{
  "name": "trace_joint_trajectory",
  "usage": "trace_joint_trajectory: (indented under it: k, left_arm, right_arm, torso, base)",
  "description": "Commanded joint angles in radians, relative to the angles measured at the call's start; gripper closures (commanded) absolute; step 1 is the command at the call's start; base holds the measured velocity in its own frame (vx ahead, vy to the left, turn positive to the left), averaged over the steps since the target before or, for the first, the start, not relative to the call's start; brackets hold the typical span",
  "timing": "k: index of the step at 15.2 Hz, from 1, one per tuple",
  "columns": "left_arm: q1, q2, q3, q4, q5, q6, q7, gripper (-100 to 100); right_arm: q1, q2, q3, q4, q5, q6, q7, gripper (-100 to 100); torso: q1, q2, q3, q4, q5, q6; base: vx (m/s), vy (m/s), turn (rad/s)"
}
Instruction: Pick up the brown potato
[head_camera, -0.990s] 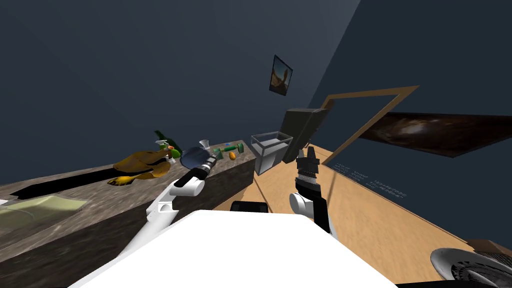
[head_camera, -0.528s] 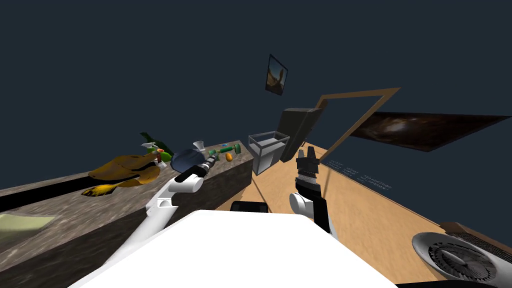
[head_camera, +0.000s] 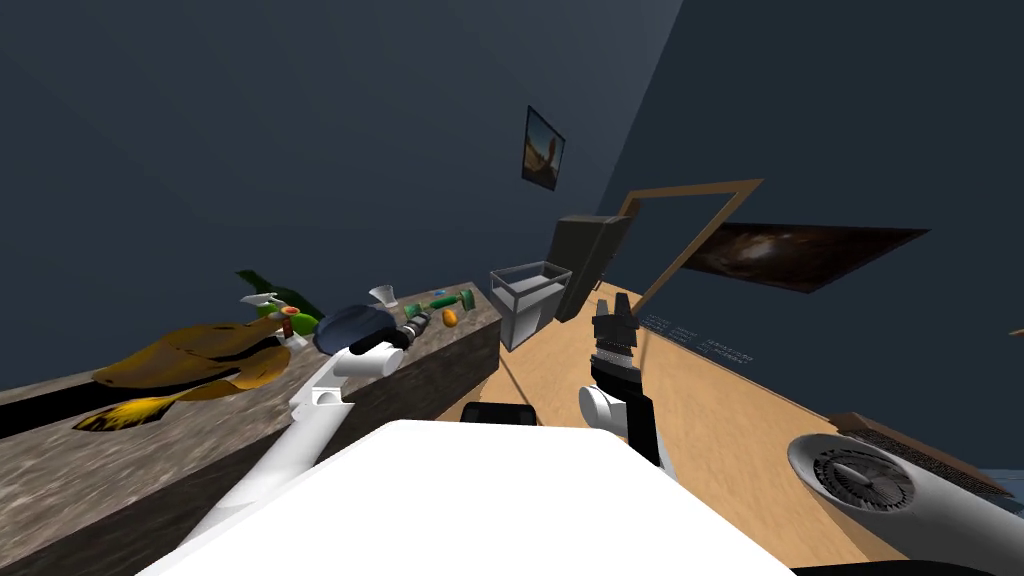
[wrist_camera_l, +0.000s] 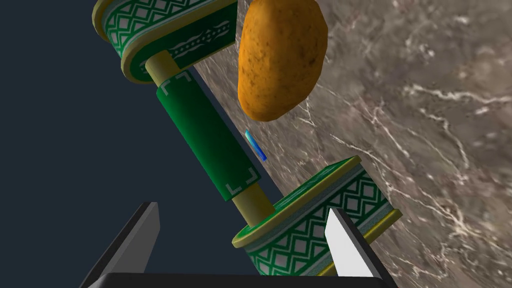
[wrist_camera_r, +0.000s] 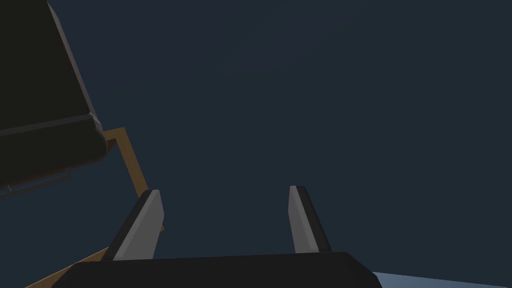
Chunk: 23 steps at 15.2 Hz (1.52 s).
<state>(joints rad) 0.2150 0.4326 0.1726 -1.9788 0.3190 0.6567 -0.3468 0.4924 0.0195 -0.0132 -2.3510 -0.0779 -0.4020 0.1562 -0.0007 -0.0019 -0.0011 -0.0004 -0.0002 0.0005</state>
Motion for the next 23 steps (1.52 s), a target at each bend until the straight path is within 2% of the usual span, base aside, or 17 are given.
trace_joint_trajectory:
  k: [1,3,4,6,7,8,10,11,13,14,17,18,23]
  left_arm:
    - [-0.013,0.010,0.012,0.009,0.013,0.050,-0.012,-100]
    - [-0.013,0.010,0.012,0.009,0.013,0.076,-0.012,-100]
    - [-0.032,0.024,0.029,0.024,0.029,0.103,-0.027,-100]
    - [-0.032,0.024,0.029,0.024,0.029,0.144,-0.027,-100]
    - [-0.032,0.024,0.029,0.024,0.029,0.144,-0.027,-100]
    - [-0.051,0.036,0.045,0.039,0.045,0.179,-0.041,-100]
    - [-0.051,0.036,0.045,0.039,0.045,0.212,-0.041,-100]
    - [-0.069,0.048,0.061,0.054,0.061,0.240,-0.056,-100]
    - [-0.069,0.048,0.061,0.054,0.061,0.278,-0.056,-100]
    - [-0.087,0.059,0.077,0.069,0.076,0.303,-0.070,-100]
    - [-0.087,0.059,0.077,0.069,0.076,0.343,-0.070,-100]
    - [-0.104,0.070,0.092,0.083,0.091,0.376,-0.084,-100]
    - [-0.121,0.080,0.108,0.097,0.106,0.469,-0.098,-100]
  right_arm:
    - [0.000,0.000,0.000,0.000,0.000,0.000,0.000,0]
    - [0.000,0.000,0.000,0.000,0.000,0.000,0.000,0]
    - [0.000,0.000,0.000,0.000,0.000,0.000,0.000,0]
    - [0.000,0.000,0.000,0.000,0.000,0.000,0.000,0]
    - [0.000,0.000,0.000,0.000,0.000,0.000,0.000,0]
    - [0.000,0.000,0.000,0.000,0.000,0.000,0.000,0]
    - [0.000,0.000,0.000,0.000,0.000,0.000,0.000,0]
    - [0.000,0.000,0.000,0.000,0.000,0.000,0.000,0]
    - [0.000,0.000,0.000,0.000,0.000,0.000,0.000,0]
    - [0.000,0.000,0.000,0.000,0.000,0.000,0.000,0]
    - [0.000,0.000,0.000,0.000,0.000,0.000,0.000,0]
    - [0.000,0.000,0.000,0.000,0.000,0.000,0.000,0]
    - [0.000,0.000,0.000,0.000,0.000,0.000,0.000,0]
  torso:
    - [0.000,0.000,0.000,0.000,0.000,0.000]
    - [0.000,0.000,0.000,0.000,0.000,-0.001]
    - [0.000,0.001,0.000,0.000,0.000,-0.001]
    - [0.000,0.000,0.000,0.000,0.000,0.000]
    - [0.000,0.001,0.000,0.000,0.000,-0.001]
    - [0.000,0.001,0.001,0.000,0.000,-0.001]
    - [0.000,0.001,0.000,0.000,0.000,0.000]
    - [0.000,0.001,0.000,0.000,0.000,-0.001]
    - [0.000,0.000,0.000,0.000,0.000,0.000]
    - [0.001,0.000,0.000,0.000,0.000,-0.001]
    - [0.001,0.000,0.000,0.000,0.000,-0.001]
    - [0.001,0.001,0.000,0.000,0.000,-0.001]
    - [0.001,0.000,0.000,0.000,0.000,0.000]
  base:
    - [0.042,-0.003,-0.150]
    - [0.023,0.000,-0.015]
    - [0.025,-0.006,-0.122]
    - [0.028,0.000,-0.113]
    - [0.014,0.002,0.004]
    - [0.022,-0.003,-0.104]
    - [0.027,0.002,-0.109]
    - [0.039,-0.002,-0.149]
    - [0.037,0.008,-0.103]
    - [0.034,0.006,-0.117]
    - [0.026,0.007,-0.061]
    - [0.022,0.005,-0.090]
    - [0.029,0.012,-0.103]
